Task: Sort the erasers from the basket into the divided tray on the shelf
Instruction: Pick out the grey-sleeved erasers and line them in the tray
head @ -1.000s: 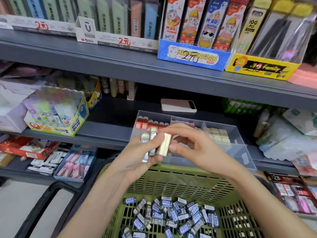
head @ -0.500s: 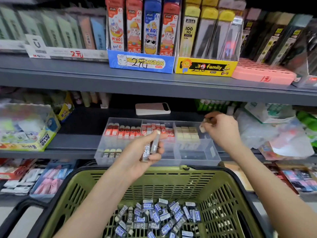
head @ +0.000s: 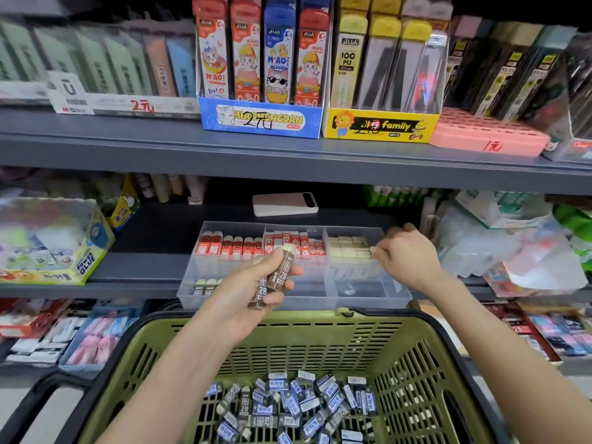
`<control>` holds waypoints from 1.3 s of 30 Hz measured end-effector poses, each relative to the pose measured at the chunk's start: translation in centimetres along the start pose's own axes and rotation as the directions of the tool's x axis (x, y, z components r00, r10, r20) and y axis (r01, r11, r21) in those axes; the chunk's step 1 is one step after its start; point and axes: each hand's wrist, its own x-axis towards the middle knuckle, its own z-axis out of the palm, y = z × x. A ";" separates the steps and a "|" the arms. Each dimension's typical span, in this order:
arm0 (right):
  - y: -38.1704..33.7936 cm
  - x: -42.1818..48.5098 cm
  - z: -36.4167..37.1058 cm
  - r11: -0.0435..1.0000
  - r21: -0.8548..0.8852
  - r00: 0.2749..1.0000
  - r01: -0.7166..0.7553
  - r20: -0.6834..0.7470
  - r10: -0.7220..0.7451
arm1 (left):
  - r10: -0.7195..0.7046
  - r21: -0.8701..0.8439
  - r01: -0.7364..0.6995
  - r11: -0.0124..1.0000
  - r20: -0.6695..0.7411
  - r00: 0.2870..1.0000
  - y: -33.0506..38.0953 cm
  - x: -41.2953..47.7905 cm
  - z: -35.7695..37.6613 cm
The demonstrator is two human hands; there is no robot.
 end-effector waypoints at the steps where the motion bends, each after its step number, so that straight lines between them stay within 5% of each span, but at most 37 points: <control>1: -0.2 -0.2 -0.4 1.000 -0.028 1.000 0.002 -0.013 -0.002 | 0.008 -0.010 -0.008 1.000 0.002 1.000 0.0 0.0 -0.1; 4: -2.5 -1.0 -2.2 0.999 0.046 0.988 0.016 -0.154 -0.009 | 0.023 -0.021 -0.023 0.999 -0.008 1.000 -0.1 -0.2 -0.5; 6: -5.7 -1.9 -4.0 0.926 0.365 0.975 0.101 -0.224 -0.018 | 0.030 -0.009 -0.031 0.999 -0.011 0.999 -0.1 -0.4 -0.8; 9: -10.8 -2.9 -6.9 0.590 0.786 0.983 0.182 -0.124 -0.137 | 0.042 0.013 -0.042 0.999 0.019 0.999 0.1 -0.7 -1.3; 13: -14.2 -2.8 -8.4 0.350 0.933 0.981 0.081 -0.012 -0.195 | 0.070 0.054 -0.071 0.996 0.016 0.997 0.8 -1.6 -2.7; 17: -16.0 -1.1 -8.5 0.024 0.998 0.996 -0.064 0.065 -0.057 | 0.214 0.155 -0.187 0.970 -0.181 0.960 2.6 -2.5 -6.1; 24: -22.2 1.9 -5.3 0.368 0.904 0.960 -0.219 0.267 -0.085 | 0.281 -0.183 -0.340 0.922 -0.287 0.916 4.7 -2.5 -12.4; 31: -26.0 2.9 -2.4 0.438 0.849 0.929 -0.296 0.362 -0.075 | 0.399 -0.068 -0.432 0.900 -0.275 0.875 3.6 -1.3 -13.3; 39: -27.2 3.2 -2.2 0.710 0.687 0.955 -0.156 0.289 -0.069 | 0.459 -0.075 -0.490 0.869 -0.248 0.853 3.0 -1.1 -13.3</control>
